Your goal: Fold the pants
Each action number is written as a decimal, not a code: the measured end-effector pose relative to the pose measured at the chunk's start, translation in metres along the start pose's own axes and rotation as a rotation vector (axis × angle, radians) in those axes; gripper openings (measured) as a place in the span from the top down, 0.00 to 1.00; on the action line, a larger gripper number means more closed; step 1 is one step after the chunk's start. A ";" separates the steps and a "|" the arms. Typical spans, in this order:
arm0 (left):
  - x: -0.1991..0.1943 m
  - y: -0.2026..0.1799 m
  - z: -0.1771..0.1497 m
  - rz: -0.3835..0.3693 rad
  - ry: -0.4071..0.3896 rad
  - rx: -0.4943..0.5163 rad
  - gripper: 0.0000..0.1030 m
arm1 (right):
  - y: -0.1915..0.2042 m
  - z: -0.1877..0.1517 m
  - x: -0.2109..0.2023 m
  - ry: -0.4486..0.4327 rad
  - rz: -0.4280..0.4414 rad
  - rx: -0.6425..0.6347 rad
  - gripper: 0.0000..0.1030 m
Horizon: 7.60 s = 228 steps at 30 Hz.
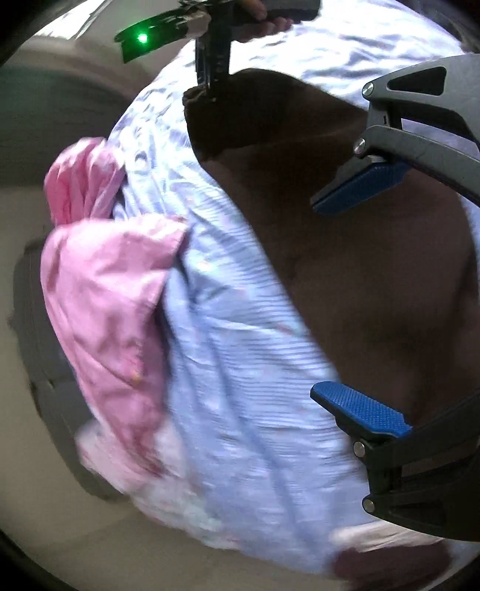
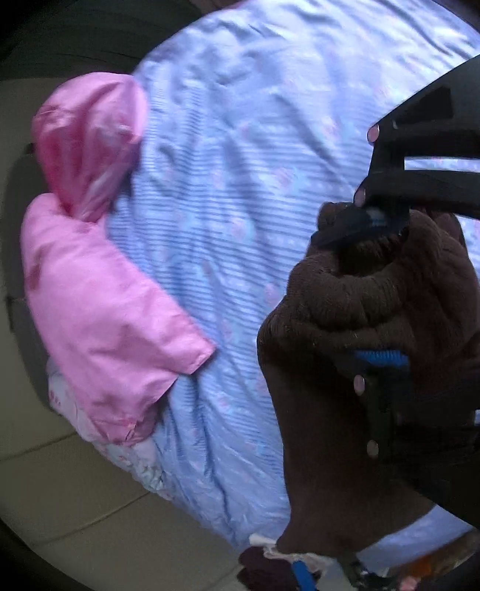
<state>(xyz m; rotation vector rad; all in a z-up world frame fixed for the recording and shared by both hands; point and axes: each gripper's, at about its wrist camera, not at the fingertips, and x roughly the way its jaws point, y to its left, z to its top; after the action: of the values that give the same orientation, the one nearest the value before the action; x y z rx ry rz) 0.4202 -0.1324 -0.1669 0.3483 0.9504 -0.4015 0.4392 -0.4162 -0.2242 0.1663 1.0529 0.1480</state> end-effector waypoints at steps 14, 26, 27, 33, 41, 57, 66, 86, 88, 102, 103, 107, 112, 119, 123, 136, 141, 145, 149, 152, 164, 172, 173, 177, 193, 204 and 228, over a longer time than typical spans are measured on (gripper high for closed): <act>0.116 0.007 0.027 -0.203 0.309 0.218 0.53 | -0.024 0.007 -0.016 -0.004 -0.109 0.149 0.72; 0.122 0.031 0.026 -0.094 0.310 0.018 0.84 | -0.027 0.023 0.020 0.094 -0.141 0.184 0.68; 0.122 0.029 0.024 -0.069 0.305 0.022 0.81 | -0.029 0.024 0.028 0.104 -0.160 0.183 0.59; 0.098 0.017 0.026 0.047 0.220 0.033 0.41 | -0.038 0.020 0.000 0.023 -0.229 0.222 0.30; 0.020 -0.022 0.021 0.000 0.040 -0.059 0.32 | -0.021 -0.014 -0.087 -0.193 -0.315 0.072 0.28; 0.032 -0.087 -0.039 -0.101 0.155 -0.137 0.32 | -0.036 -0.032 -0.044 0.022 0.027 -0.271 0.47; 0.034 -0.078 -0.042 -0.078 0.161 -0.200 0.32 | -0.043 -0.032 -0.002 0.179 0.080 -0.228 0.72; -0.014 -0.063 -0.056 -0.032 0.056 -0.238 0.27 | -0.014 -0.063 -0.105 -0.002 -0.394 -0.157 0.27; -0.032 -0.052 -0.065 -0.019 0.032 -0.260 0.26 | 0.004 -0.066 -0.121 -0.032 -0.374 -0.181 0.27; -0.074 0.000 -0.168 -0.025 0.006 -0.213 0.26 | 0.164 -0.144 -0.088 -0.050 0.040 -0.308 0.30; -0.071 -0.004 -0.169 -0.036 -0.005 -0.174 0.26 | 0.173 -0.150 -0.084 -0.044 0.055 -0.326 0.31; -0.053 -0.022 -0.167 -0.061 -0.054 0.016 0.29 | 0.194 -0.166 -0.065 -0.004 0.071 -0.315 0.37; -0.026 -0.043 -0.158 -0.027 -0.113 0.267 0.36 | 0.193 -0.177 -0.058 0.000 0.053 -0.193 0.37; 0.000 -0.053 -0.151 -0.022 -0.119 0.429 0.70 | 0.184 -0.187 -0.054 0.006 0.014 -0.070 0.44; 0.003 -0.031 -0.134 -0.151 -0.046 0.313 0.82 | 0.190 -0.186 -0.053 -0.002 0.007 -0.068 0.47; 0.028 0.032 -0.072 -0.275 0.022 0.058 0.83 | 0.222 -0.141 -0.038 -0.094 0.050 -0.231 0.47; 0.036 0.046 -0.066 -0.309 0.043 -0.020 0.82 | 0.239 -0.120 -0.028 -0.126 0.067 -0.316 0.47; 0.036 0.050 -0.068 -0.313 0.047 -0.035 0.78 | 0.247 -0.106 -0.015 -0.133 0.084 -0.369 0.47; 0.036 0.055 -0.069 -0.322 0.052 -0.069 0.77 | 0.249 -0.093 0.008 -0.095 0.105 -0.388 0.53; 0.036 0.058 -0.071 -0.309 0.051 -0.089 0.77 | 0.249 -0.085 0.019 -0.085 0.114 -0.387 0.53; -0.025 0.102 -0.110 -0.121 -0.033 -0.349 0.32 | 0.237 -0.096 0.001 0.038 0.219 -0.177 0.82; -0.029 0.181 -0.192 -0.038 0.057 -0.719 0.29 | 0.234 -0.125 -0.002 0.073 0.190 -0.022 0.83; -0.027 0.182 -0.197 -0.057 0.060 -0.727 0.30 | 0.235 -0.127 -0.002 0.075 0.177 -0.015 0.83; -0.020 0.178 -0.203 -0.157 0.036 -0.715 0.31 | 0.245 -0.128 0.002 0.078 0.116 -0.063 0.83; -0.034 0.177 -0.190 -0.059 0.005 -0.651 0.69 | 0.246 -0.130 0.014 0.118 0.098 -0.079 0.83; -0.033 0.172 -0.253 -0.023 0.137 -0.695 0.67 | 0.265 -0.156 -0.005 0.261 0.141 -0.143 0.84; -0.014 0.183 -0.204 0.205 0.108 -0.535 0.51 | 0.243 -0.166 -0.013 0.134 0.093 0.065 0.46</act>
<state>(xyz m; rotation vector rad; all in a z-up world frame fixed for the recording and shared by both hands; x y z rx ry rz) 0.3551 0.1225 -0.2446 -0.0230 1.0754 0.0665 0.2775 -0.1707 -0.2436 0.2674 1.1851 0.2108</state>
